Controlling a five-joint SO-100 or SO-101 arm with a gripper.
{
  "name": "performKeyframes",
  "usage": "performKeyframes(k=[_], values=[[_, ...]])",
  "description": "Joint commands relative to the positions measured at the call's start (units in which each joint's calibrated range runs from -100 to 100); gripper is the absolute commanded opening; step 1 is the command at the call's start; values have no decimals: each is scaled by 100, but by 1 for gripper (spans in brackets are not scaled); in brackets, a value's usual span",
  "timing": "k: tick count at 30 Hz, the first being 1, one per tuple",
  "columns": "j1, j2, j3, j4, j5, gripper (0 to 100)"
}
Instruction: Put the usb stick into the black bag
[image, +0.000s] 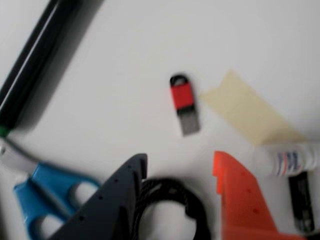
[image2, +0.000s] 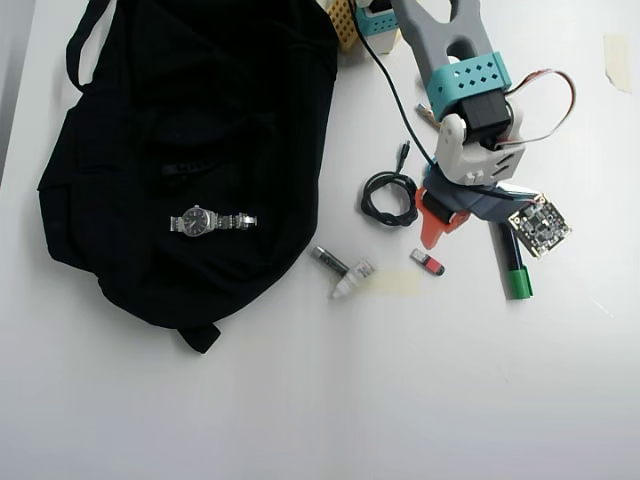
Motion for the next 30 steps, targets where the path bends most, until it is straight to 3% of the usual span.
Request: performKeyframes(k=[1,7,30], values=[[-70,543,-810,-77,10,18],[-122,1315,-1547,147,20,18],[244,1854,-1565,-430,230,18]])
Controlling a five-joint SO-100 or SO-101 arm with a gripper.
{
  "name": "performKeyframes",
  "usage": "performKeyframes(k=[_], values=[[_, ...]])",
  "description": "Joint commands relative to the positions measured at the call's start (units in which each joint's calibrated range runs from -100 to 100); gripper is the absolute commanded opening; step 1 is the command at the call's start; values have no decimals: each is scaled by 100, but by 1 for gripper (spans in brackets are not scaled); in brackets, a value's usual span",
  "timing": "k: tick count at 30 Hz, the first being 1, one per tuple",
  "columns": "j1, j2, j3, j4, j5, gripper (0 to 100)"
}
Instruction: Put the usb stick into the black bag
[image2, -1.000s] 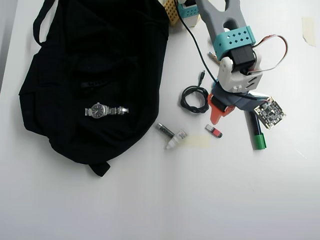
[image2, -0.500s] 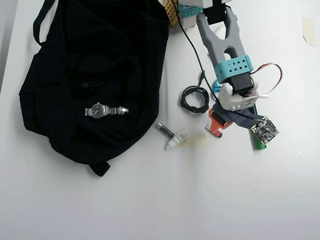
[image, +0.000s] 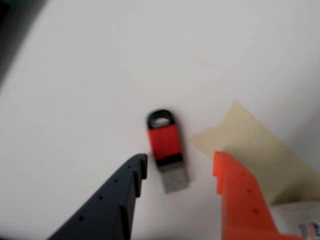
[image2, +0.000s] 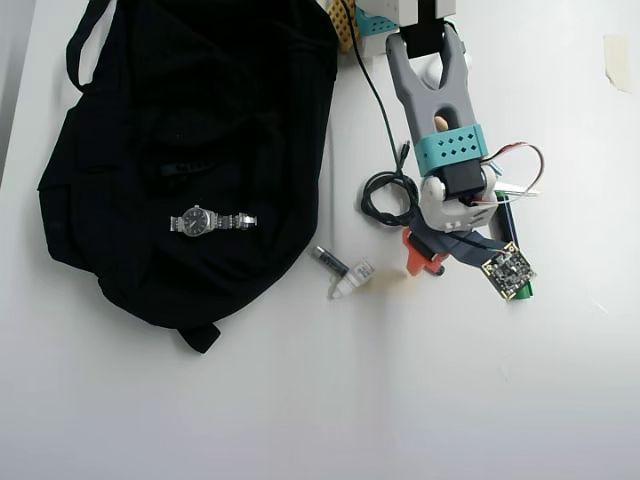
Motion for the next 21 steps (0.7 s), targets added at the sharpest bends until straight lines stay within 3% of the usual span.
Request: performKeyframes(k=[1,21], values=[[61,-48,-277,-115,95,18],[-66,276,-196,-63,42,16]])
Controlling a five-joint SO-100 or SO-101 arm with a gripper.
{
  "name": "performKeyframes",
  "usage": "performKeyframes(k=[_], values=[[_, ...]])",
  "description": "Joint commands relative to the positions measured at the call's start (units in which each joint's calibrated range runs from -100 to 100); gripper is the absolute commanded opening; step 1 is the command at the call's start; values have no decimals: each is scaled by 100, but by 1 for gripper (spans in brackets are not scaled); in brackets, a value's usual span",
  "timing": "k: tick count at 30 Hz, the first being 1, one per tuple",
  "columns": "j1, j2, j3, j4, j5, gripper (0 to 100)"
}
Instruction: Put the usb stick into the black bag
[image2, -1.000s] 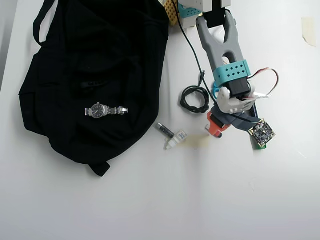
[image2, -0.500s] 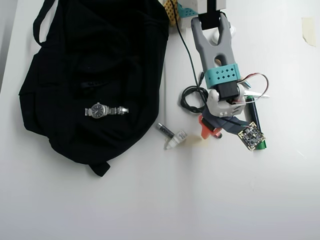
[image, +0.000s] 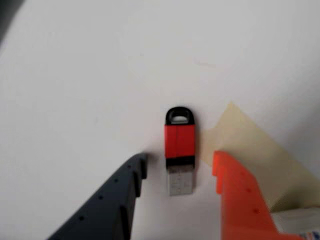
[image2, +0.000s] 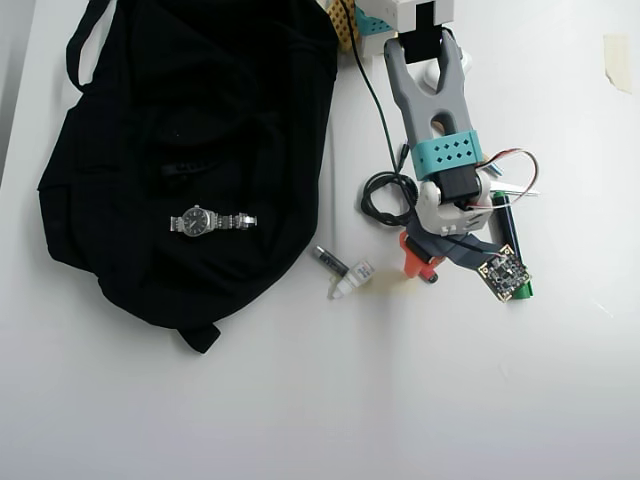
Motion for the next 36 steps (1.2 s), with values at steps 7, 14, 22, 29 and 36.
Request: performKeyframes(k=[7,14,22,29,36], values=[[-66,-16,-77,384,-6,2],[135,-340,-751,599,-1,2],[1669,-1252,-3922,2357,-850,2],[2895,-1609,-4479,3494,-1910,2],[3367,-2165,-2431,3485,-2691,2]])
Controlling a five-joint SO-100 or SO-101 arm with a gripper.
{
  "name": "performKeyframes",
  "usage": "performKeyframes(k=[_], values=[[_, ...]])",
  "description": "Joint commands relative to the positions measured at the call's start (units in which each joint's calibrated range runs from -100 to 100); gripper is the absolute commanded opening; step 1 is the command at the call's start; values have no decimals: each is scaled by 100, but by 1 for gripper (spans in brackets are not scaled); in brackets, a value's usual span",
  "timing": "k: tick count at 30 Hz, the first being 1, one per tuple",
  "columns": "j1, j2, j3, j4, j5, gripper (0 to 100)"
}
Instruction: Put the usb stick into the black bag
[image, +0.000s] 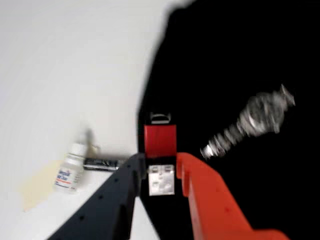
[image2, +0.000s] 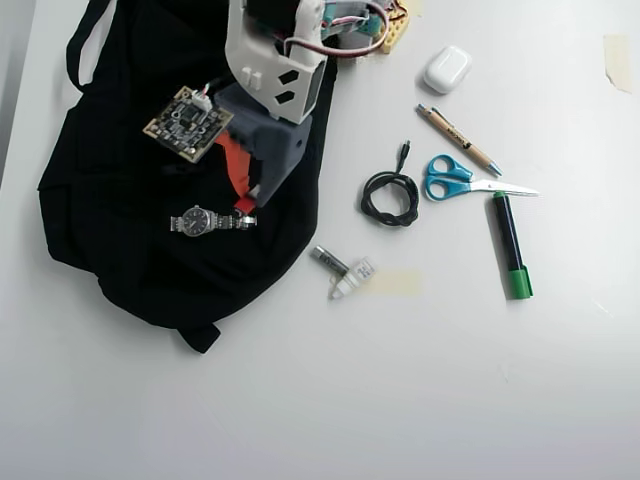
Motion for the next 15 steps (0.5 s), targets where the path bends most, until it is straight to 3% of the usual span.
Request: performKeyframes(k=[1,11,14,15], values=[[330,-680,1403,110,-596,2],[883,-2083,3586,76,-627,4],[898,-2124,3577,76,-633,34],[883,-2124,3577,76,-627,39]])
